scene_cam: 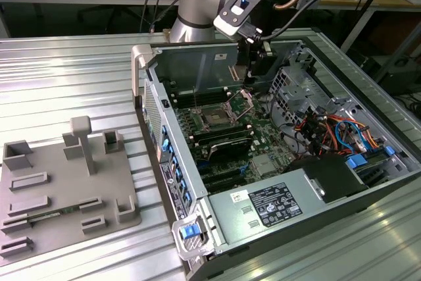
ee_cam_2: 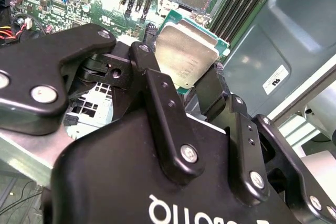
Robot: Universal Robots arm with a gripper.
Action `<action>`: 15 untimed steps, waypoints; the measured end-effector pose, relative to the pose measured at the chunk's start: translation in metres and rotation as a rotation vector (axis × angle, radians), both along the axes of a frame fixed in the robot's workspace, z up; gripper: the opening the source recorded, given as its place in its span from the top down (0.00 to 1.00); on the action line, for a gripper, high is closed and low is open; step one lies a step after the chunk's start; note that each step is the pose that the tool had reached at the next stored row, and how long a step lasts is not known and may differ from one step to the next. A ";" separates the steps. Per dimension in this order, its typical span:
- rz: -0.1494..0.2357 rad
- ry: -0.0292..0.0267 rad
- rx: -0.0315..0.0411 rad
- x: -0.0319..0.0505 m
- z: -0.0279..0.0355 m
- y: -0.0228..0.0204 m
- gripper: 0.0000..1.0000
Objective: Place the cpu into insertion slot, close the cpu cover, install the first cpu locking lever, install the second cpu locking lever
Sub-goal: 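Place the cpu into insertion slot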
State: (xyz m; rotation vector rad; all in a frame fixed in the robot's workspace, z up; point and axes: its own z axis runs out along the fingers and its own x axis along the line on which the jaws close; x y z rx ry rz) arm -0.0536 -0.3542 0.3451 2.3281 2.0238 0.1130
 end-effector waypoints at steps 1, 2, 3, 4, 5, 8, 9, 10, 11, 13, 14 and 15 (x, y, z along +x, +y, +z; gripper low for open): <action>0.000 -0.0001 0.0000 0.0000 -0.0001 0.0000 0.45; 0.000 0.0000 0.0000 0.0000 -0.0002 0.0000 0.45; 0.000 0.0000 -0.0001 0.0000 -0.0002 0.0000 0.45; 0.000 0.0000 0.0000 0.0000 -0.0003 0.0000 0.45; 0.000 0.0005 0.0001 0.0000 -0.0009 0.0000 0.45; 0.000 0.0011 0.0002 0.0001 -0.0022 -0.0011 0.45; 0.000 0.0011 0.0001 -0.0001 -0.0025 -0.0019 0.45; 0.000 0.0012 -0.0001 -0.0003 -0.0028 -0.0033 0.45; 0.000 0.0011 0.0001 -0.0007 -0.0034 -0.0055 0.45; 0.004 0.0012 0.0000 -0.0010 -0.0078 -0.0269 0.45; 0.004 0.0009 0.0005 -0.0010 -0.0088 -0.0325 0.45; 0.004 0.0005 0.0002 -0.0010 -0.0087 -0.0325 0.45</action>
